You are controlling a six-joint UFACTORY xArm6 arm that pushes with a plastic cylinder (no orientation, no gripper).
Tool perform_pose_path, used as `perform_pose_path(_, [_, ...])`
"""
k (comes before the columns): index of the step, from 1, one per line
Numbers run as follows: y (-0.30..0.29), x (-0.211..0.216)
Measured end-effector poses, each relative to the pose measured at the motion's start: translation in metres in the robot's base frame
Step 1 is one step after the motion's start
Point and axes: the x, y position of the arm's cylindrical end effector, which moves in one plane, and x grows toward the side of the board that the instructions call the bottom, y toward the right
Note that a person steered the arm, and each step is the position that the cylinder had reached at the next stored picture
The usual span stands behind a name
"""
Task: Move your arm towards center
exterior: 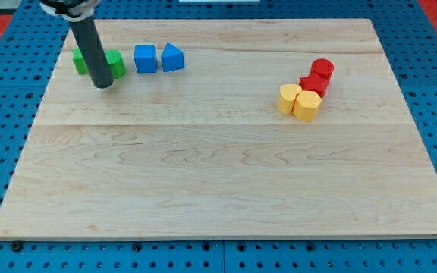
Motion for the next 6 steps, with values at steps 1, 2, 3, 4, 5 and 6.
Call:
perform_pose_path(1, [0.011,-0.01])
perform_pose_path(2, [0.012,-0.022])
perform_pose_path(3, [0.016,-0.009])
perform_pose_path(4, [0.053,0.059])
perform_pose_path(5, [0.059,0.073])
perform_pose_path(6, [0.061,0.073])
